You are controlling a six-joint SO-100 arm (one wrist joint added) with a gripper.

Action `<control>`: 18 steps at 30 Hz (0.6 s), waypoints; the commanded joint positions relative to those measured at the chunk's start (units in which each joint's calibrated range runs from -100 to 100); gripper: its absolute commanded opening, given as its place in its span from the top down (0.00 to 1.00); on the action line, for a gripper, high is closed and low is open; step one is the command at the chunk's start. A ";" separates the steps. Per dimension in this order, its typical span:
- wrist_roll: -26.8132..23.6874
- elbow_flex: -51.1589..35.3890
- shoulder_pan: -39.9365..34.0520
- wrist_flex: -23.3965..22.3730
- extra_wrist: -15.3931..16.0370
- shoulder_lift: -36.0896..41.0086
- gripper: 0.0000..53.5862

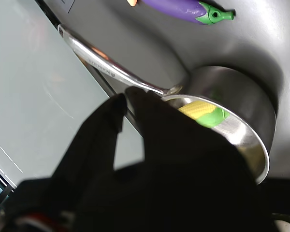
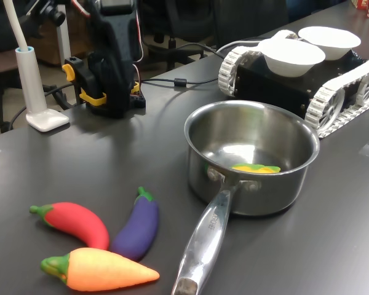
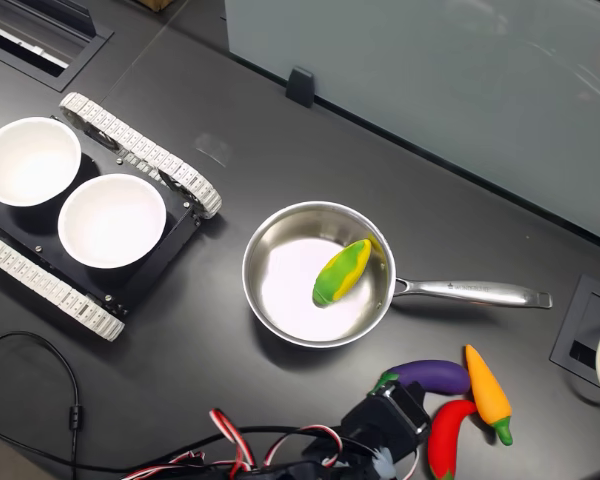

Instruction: Pick up the chilli and place them in the pan

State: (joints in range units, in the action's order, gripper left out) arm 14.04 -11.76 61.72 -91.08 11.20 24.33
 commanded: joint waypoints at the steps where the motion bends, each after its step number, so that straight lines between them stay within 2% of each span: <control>1: 2.30 -5.00 2.85 1.82 1.40 -1.42 0.91; 8: 8.30 -2.91 5.49 4.47 2.41 -5.14 0.76; 13: 12.16 -1.18 7.32 7.19 2.41 -7.25 0.70; 14: 13.04 -0.91 7.66 7.71 2.41 -7.75 0.67; 15: 14.07 -0.46 8.01 8.39 2.58 -8.26 0.59; 18: 15.78 0.72 9.27 10.52 3.00 -9.61 0.58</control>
State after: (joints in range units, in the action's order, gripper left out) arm 27.52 -10.23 69.20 -85.13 13.04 14.73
